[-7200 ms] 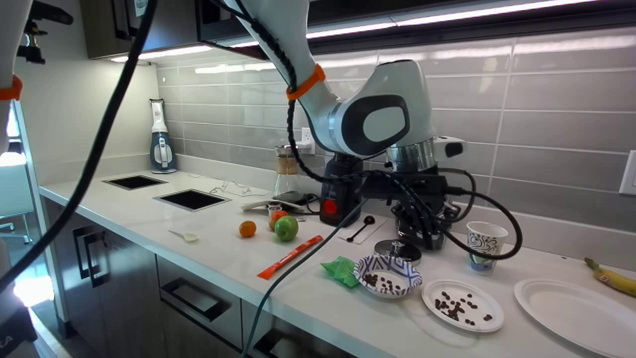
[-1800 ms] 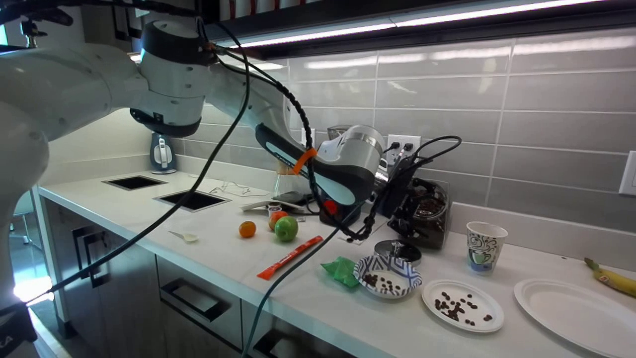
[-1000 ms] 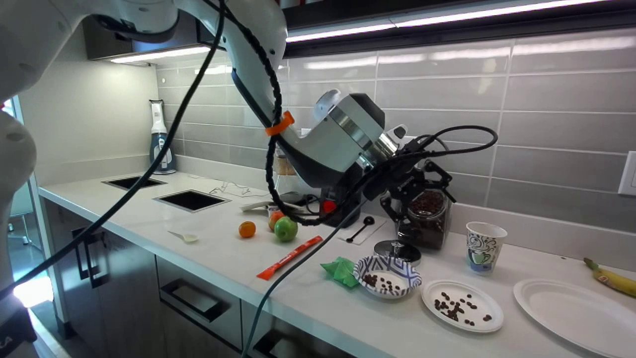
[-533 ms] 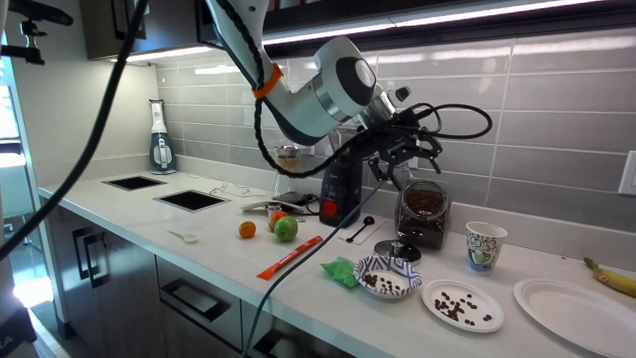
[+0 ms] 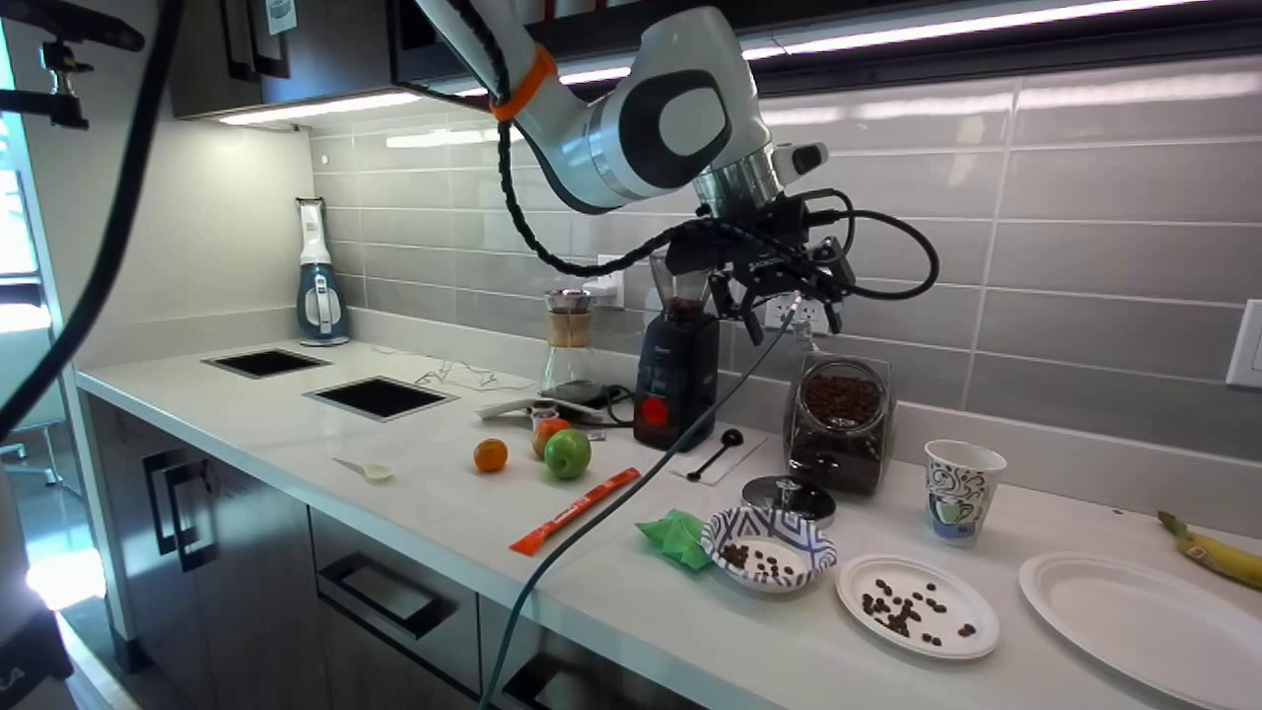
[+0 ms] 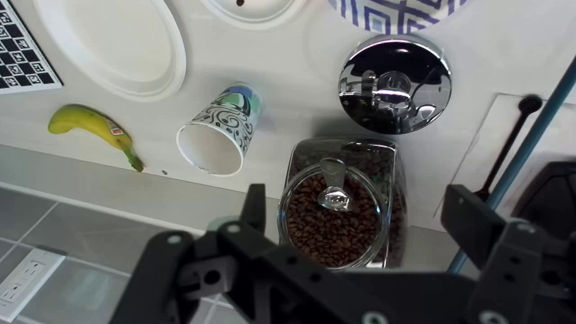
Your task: Use the silver spoon to get some coffee beans from the container and put them on the small white plate.
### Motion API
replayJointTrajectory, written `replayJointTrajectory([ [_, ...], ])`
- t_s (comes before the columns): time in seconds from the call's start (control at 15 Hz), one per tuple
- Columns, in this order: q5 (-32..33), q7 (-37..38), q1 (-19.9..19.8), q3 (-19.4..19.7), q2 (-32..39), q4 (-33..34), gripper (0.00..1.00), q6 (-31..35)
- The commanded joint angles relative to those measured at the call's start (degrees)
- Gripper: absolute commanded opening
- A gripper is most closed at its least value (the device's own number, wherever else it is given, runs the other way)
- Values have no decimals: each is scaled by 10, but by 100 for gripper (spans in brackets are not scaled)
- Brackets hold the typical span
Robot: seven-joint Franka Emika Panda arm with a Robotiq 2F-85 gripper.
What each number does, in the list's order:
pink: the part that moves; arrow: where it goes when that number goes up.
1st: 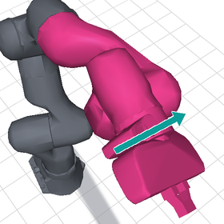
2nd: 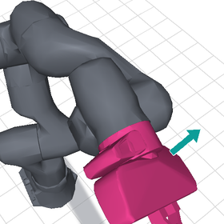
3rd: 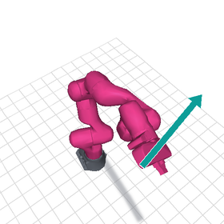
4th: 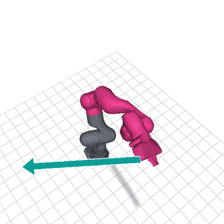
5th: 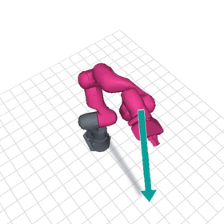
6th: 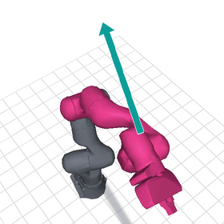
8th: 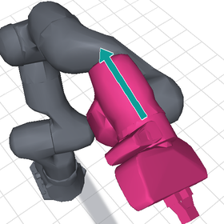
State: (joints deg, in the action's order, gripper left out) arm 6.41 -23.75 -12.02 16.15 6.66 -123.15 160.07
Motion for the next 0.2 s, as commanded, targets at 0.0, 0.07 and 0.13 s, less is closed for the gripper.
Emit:
replayJointTrajectory([
  [0.0,7,6,-14,-14,-1,0,100,-1],
  [0.07,7,6,-14,-16,0,0,100,-1],
  [0.13,7,6,-14,-17,0,0,100,-1],
])
